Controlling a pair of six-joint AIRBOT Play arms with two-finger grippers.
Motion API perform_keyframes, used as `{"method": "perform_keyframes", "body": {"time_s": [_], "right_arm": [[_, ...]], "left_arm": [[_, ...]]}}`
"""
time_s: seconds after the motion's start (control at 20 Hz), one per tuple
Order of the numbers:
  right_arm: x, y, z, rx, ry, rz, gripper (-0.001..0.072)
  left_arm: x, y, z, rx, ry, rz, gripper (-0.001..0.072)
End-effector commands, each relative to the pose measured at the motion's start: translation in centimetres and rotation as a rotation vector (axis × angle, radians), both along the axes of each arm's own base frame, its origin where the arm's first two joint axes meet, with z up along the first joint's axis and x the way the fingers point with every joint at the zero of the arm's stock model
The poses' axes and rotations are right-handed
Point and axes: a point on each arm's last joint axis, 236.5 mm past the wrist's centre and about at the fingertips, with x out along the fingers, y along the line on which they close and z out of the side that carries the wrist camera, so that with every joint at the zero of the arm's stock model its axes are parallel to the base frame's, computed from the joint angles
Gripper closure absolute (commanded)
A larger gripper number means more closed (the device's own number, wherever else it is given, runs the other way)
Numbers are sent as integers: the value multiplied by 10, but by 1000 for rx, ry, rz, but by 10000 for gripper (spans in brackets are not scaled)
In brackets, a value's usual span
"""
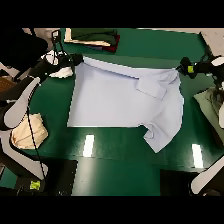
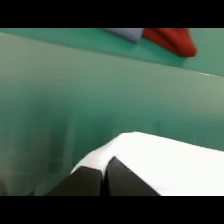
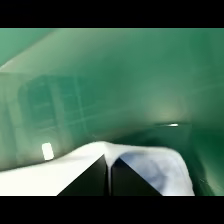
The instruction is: Fold the shirts.
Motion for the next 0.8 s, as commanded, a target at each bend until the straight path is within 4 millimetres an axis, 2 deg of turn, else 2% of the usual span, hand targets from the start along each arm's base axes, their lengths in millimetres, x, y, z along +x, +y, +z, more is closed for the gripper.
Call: {"method": "perform_keyframes", "body": {"time_s": [0.0,0.05,0.1,0.15,0.2,0.25,0.3,0.35,0.4,0.5,0.6,0.65,0.7,0.75], "right_arm": [[-14,0,-31,60,105,-9,693],[-18,2,-35,50,111,20,692],[-18,5,-34,41,101,37,637],[-14,10,-29,46,83,47,467],[-9,16,-18,58,47,65,359],[-3,14,-3,73,9,64,324],[1,11,17,88,-38,65,324],[1,6,41,91,-90,74,324],[-5,-2,61,79,-121,83,323],[-34,-15,90,51,-133,118,245],[-68,-19,104,34,-120,155,244],[-88,-21,106,29,-110,164,244],[-108,-21,103,28,-92,169,245],[-133,-16,95,34,-60,181,245]], "left_arm": [[-5,13,-38,-9,95,8,685],[-8,11,-44,8,117,-14,684],[-15,7,-51,42,143,-57,682],[-21,-2,-57,67,166,-109,681],[-29,-12,-63,97,193,-173,681],[-38,-19,-70,114,225,-221,681],[-44,-21,-73,116,249,-242,548],[-44,-16,-71,102,257,-218,302],[-41,-2,-62,74,253,-166,167],[-40,29,-36,8,242,-82,143],[-50,58,-7,-8,227,-48,144],[-60,68,4,-18,239,-48,145],[-79,71,8,-44,293,-67,151],[-106,67,4,-78,370,-95,220]]}}
